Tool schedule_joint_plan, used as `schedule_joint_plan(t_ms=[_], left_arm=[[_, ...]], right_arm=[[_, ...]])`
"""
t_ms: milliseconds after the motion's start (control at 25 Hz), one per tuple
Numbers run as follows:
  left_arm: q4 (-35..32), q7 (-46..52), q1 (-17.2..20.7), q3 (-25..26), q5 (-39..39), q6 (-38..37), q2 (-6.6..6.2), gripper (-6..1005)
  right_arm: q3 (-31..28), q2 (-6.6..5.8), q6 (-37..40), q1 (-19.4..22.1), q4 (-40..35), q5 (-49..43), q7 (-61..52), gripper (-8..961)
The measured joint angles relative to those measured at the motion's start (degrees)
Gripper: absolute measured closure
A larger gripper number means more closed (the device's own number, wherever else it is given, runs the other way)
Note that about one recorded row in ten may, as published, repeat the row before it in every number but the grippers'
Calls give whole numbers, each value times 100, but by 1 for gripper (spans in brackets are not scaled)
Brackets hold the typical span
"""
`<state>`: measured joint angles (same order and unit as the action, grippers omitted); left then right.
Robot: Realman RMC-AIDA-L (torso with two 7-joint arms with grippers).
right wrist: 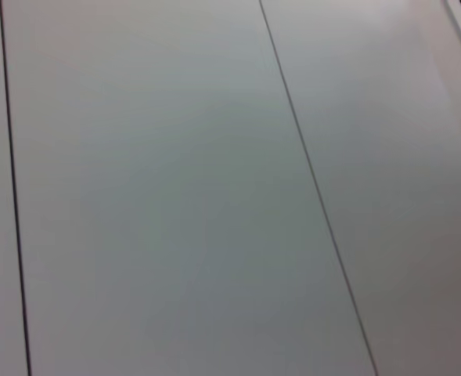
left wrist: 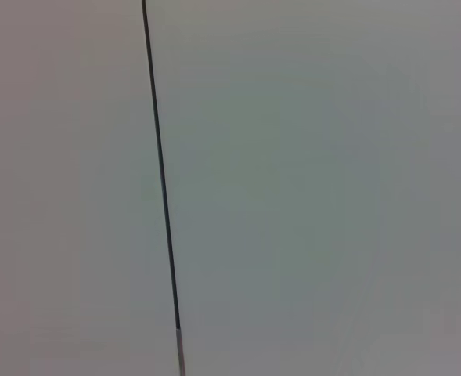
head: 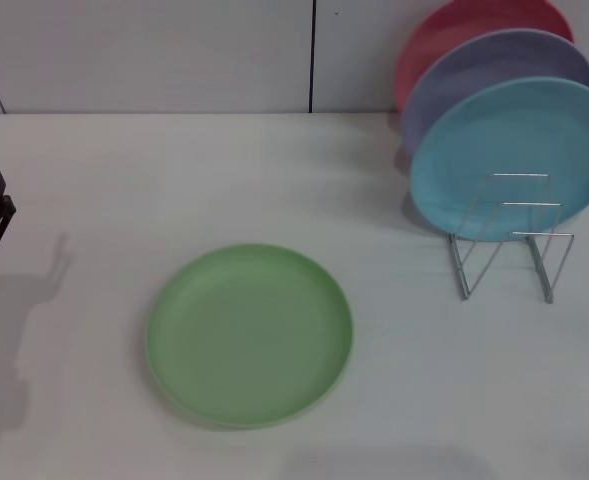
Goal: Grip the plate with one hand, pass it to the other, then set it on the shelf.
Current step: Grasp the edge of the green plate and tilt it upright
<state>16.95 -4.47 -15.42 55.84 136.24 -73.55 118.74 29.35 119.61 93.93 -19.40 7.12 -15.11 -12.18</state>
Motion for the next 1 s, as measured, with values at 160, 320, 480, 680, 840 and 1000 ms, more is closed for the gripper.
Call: schedule_joint_plan(t_ms=[160,320,480,680,840,1000], left_arm=[[13,3,8,-40,0,-2,4,128],[159,36,15,-180,-1,36,-37,129],[1137,-172,227,-165,207,665,-248,128],[3687,-797,838,458,611,3244,-744,129],[5299,-960,1284,1214,827,5350,-753,133],[7073,-1034,1542,2196,1072,8350,-497,134]], right_arm=[[-1,-4,39,-18,0,-144,0,124],[-1,-16,43,-15,-1,-507,-1,124],[1,-30,22,-20,-36,-1018,19,124],[0,-41,-20,-66,-50,-1146,22,124],[0,-46,-104,-87,-54,-1154,18,125],[0,-52,-269,-102,-85,-1259,22,125]])
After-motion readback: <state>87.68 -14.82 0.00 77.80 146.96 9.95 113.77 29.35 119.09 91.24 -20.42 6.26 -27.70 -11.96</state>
